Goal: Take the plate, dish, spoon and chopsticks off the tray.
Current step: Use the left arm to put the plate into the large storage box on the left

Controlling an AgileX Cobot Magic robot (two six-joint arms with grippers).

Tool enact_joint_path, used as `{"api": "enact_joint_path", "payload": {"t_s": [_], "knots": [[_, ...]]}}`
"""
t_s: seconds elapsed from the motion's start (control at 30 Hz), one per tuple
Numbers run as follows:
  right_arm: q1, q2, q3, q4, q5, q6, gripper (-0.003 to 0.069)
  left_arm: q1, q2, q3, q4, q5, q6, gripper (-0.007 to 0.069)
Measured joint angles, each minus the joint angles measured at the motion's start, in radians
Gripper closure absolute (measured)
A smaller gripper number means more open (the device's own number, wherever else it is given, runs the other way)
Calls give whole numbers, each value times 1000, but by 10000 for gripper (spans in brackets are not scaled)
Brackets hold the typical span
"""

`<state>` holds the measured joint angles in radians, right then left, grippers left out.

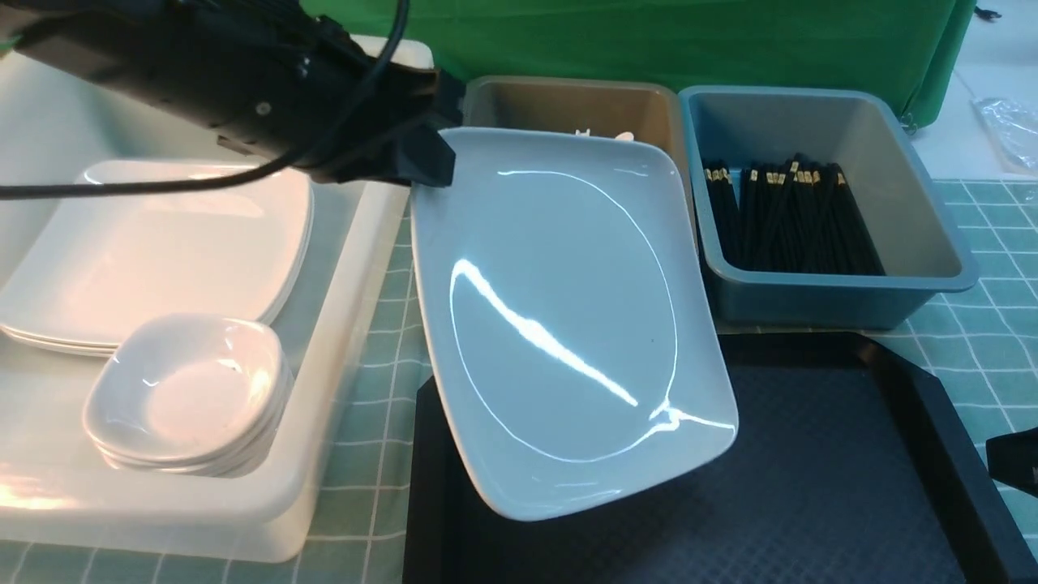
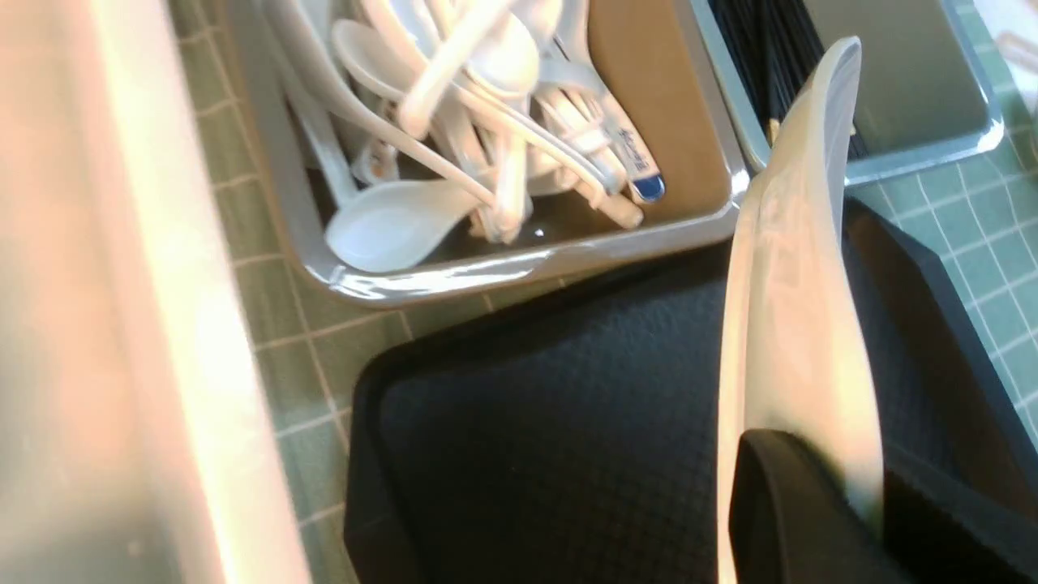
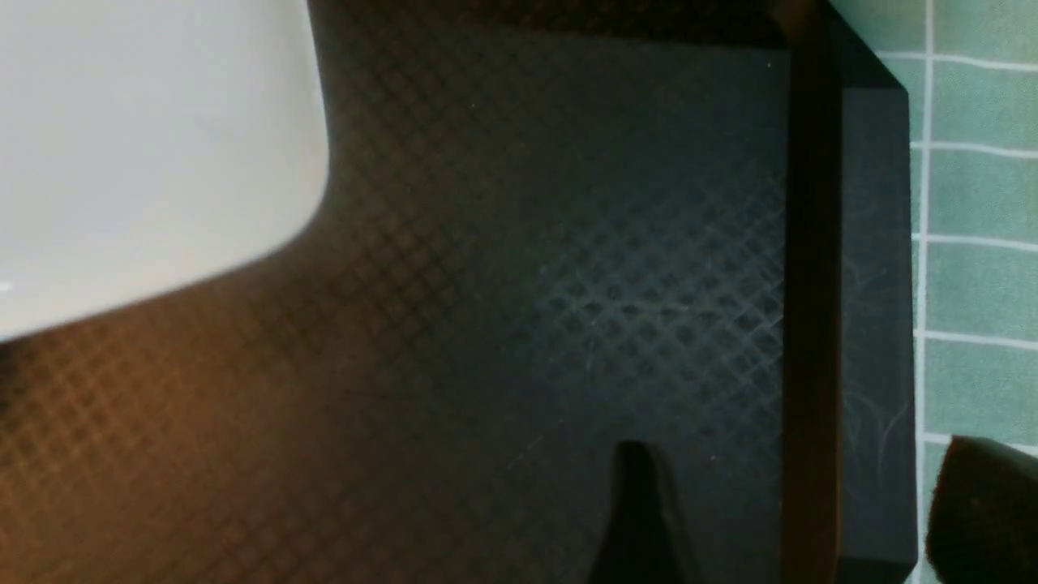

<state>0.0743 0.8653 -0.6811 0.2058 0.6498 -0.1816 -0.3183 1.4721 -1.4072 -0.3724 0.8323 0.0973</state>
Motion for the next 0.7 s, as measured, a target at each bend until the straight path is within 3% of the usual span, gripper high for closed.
{"api": "enact_joint_path", "payload": {"t_s": [0.47,0.7], "knots": [[0,0,0,0,0,0,178,38,-4,-76,-7,30,1,595],[0,0,0,0,1,0,178,219,-9,-193,-34,93,4,595]]}}
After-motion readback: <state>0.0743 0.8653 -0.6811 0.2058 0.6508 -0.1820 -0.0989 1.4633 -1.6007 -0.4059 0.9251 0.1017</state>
